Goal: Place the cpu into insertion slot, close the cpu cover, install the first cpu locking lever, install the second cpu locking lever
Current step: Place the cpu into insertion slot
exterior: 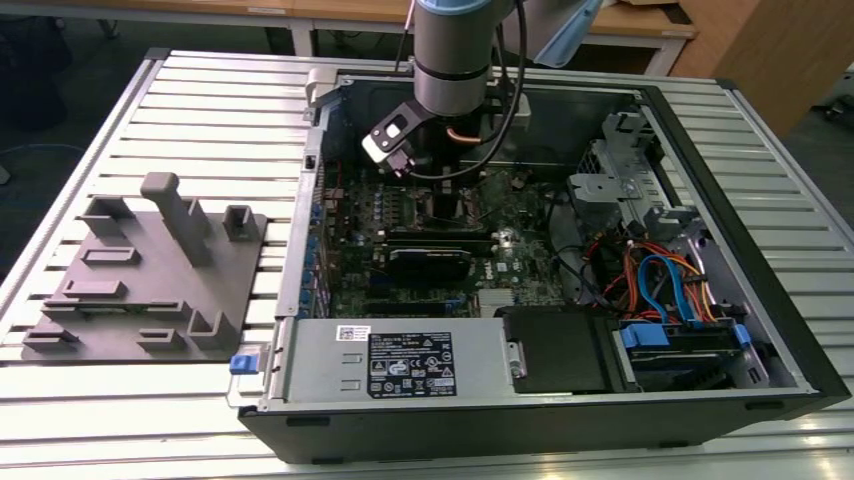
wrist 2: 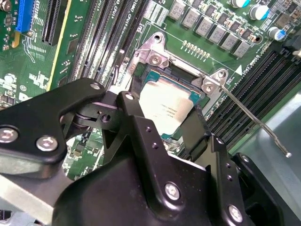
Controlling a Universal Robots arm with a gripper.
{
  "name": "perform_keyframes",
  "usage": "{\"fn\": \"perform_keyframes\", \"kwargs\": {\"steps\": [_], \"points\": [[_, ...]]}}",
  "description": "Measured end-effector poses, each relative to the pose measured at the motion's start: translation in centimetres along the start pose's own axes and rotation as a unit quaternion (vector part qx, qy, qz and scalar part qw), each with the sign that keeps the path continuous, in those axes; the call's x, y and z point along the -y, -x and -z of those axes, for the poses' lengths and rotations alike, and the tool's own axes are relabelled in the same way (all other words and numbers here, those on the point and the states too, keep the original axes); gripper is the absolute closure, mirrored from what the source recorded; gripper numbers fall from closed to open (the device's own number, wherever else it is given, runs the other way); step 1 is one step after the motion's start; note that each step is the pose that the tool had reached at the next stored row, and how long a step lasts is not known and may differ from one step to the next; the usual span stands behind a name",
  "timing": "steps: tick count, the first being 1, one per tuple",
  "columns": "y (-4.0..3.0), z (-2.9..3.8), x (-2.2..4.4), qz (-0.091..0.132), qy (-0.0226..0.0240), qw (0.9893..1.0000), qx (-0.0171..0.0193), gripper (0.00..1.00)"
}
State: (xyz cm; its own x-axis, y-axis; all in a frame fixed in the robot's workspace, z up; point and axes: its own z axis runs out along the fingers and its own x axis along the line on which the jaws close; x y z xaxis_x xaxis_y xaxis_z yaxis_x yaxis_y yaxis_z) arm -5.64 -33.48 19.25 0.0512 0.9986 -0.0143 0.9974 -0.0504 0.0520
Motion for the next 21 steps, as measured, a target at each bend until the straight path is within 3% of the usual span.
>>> {"fn": "perform_keyframes", "kwargs": {"steps": [5,14,21], "points": [[0.00,0.18,-0.01,0.001,0.0000,1.0000,0.0000,0.40],[0.02,1.14,-0.06,0.001,0.0001,1.0000,-0.0001,0.40],[0.02,1.36,-0.07,0.001,0.0001,1.0000,-0.0001,0.40]]}}
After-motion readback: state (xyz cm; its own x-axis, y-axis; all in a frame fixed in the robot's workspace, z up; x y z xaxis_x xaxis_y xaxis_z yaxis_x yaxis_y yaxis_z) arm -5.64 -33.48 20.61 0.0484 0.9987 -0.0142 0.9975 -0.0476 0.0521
